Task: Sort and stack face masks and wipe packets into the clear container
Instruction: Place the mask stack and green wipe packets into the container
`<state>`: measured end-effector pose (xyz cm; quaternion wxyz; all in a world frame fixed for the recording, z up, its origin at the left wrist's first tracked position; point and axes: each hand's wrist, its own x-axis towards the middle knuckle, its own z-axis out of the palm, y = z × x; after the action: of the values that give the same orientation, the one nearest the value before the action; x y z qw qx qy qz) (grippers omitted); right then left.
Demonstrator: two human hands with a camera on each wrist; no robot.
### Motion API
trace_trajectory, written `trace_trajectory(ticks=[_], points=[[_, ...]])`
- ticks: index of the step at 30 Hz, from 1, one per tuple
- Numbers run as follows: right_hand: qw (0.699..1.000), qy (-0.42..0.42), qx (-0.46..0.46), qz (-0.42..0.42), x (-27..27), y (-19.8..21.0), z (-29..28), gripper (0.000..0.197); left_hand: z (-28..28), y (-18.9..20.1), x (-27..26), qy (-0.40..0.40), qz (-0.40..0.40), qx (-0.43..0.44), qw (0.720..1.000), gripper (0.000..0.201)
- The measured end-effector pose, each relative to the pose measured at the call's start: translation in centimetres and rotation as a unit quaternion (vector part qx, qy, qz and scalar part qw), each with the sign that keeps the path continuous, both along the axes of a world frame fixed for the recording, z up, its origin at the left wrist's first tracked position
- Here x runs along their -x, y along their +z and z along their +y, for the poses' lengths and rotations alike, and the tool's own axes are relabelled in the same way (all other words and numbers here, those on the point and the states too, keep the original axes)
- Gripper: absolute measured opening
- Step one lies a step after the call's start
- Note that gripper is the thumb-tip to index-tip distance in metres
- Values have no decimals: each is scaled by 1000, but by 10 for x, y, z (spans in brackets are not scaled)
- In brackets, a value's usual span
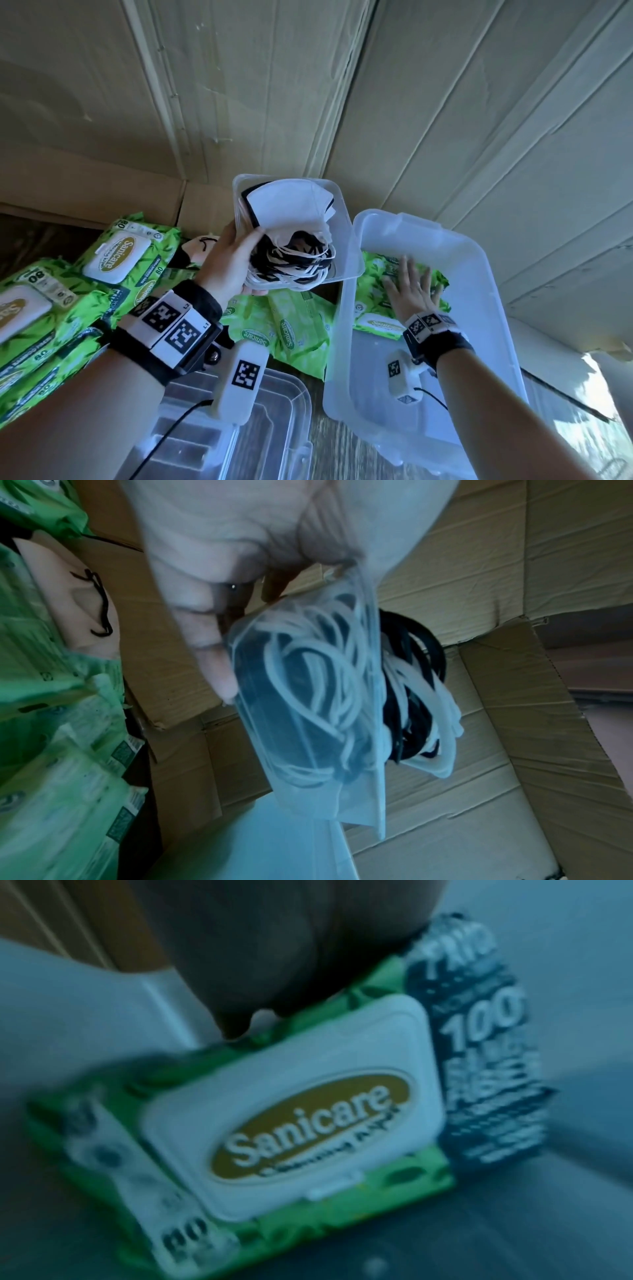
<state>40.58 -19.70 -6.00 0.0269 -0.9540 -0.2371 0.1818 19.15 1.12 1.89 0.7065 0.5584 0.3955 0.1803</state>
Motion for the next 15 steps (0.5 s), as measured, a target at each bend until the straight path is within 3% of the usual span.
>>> trace_trajectory(ticks=[3, 4, 6, 8, 11, 12, 14, 15], points=[[996, -49, -3, 71, -7, 15, 2, 60, 2, 3, -1, 2, -1, 9, 1000, 45], [988, -94, -68, 101, -9, 29, 6, 66, 2, 5, -2, 0, -3, 13, 1000, 45], [939, -191, -259, 126, -5, 75, 16, 83, 0, 10, -5, -19, -6, 16, 1000, 45], [909, -148, -370, 123, 10, 124, 22, 58, -6, 19, -9, -53, -22, 15, 998, 44], [913, -60, -364, 174, 39, 166, 21, 41, -20, 31, -19, -122, -48, -9, 991, 49], [927, -39, -341, 152, 42, 165, 19, 43, -25, 35, -22, -135, -47, -13, 990, 53], [962, -12, -271, 20, 45, 163, 12, 44, -35, 38, -27, -162, -40, -7, 986, 53], [966, -18, -257, -25, 46, 161, 6, 42, -40, 39, -29, -175, -32, 3, 984, 49]])
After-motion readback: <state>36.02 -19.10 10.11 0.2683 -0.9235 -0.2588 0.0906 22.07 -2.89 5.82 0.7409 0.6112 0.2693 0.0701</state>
